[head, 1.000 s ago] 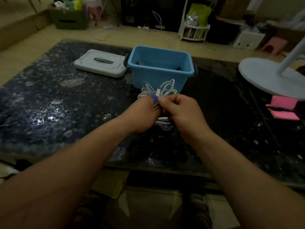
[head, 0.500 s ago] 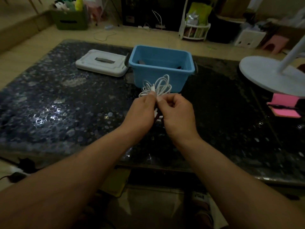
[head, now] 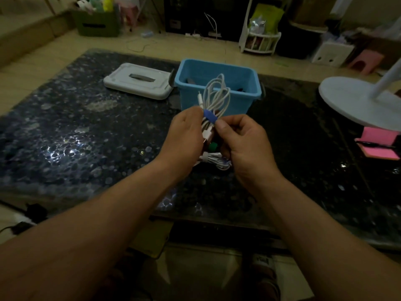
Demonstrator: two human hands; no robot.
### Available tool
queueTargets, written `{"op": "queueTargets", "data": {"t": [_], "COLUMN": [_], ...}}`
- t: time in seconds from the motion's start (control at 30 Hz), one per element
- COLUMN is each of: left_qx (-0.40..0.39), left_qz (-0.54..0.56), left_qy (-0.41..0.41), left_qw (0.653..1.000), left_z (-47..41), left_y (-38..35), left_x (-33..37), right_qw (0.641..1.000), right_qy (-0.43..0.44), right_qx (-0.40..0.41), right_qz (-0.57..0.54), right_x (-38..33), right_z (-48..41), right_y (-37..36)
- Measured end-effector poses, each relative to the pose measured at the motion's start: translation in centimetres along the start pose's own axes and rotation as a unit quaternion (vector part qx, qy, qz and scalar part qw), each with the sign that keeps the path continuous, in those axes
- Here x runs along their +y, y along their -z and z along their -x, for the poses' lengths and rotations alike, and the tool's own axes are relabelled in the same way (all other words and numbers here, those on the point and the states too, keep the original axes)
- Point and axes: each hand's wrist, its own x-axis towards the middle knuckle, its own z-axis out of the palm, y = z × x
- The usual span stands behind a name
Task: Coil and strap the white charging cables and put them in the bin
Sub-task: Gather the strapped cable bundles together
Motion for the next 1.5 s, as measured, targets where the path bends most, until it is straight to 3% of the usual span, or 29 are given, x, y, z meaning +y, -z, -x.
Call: {"op": "queueTargets", "data": {"t": [0.13, 0.27, 0.43, 0.73, 0.93, 1.13, 1.23, 1.4, 1.5], "left_qx": [-0.131, -0.265, -0.335, -0.319, -0.384, -0.389, -0.357, -0.243, -0.19], "left_qz": [0.093, 0.163, 0.198, 0.196, 0.253, 0.268, 0.235, 0.091, 0.083], "left_qy": [0.028, 0.087, 0.119, 0.138, 0.185, 0.185, 0.183, 0.201, 0.152], "left_qw": [0.987, 0.946, 0.913, 0.917, 0.869, 0.862, 0.885, 0.945, 0.966], "left_z": [-0.5, -0.9, -1.2, -1.1, -0.9, -1.1, -1.2, -1.5, -1.7], "left_y": [0.7, 1.6, 2.1, 2.2, 2.7, 2.8, 2.6, 2.0, 1.8], "left_x": [1.1, 1.6, 1.8, 1.5, 1.5, 1.4, 1.5, 1.7, 1.5], "right_qw": [0.993, 0.974, 0.96, 0.958, 0.947, 0.945, 0.952, 0.969, 0.97], "right_qy": [-0.027, -0.048, -0.071, -0.091, -0.085, -0.088, -0.087, -0.084, -0.099], "right_qx": [-0.062, -0.176, -0.216, -0.179, -0.227, -0.23, -0.195, -0.124, -0.093], "right_qz": [-0.098, -0.135, -0.164, -0.205, -0.209, -0.216, -0.217, -0.195, -0.204], "right_x": [-0.5, -0.6, -0.5, -0.2, -0.8, -1.4, -1.3, -1.4, -1.5], "right_z": [-0.3, -0.9, -1.2, -0.8, -0.4, -0.2, -0.1, 0.0, 0.1], "right_y": [0.9, 1.9, 2.1, 1.6, 2.0, 1.7, 1.4, 1.2, 0.8]}}
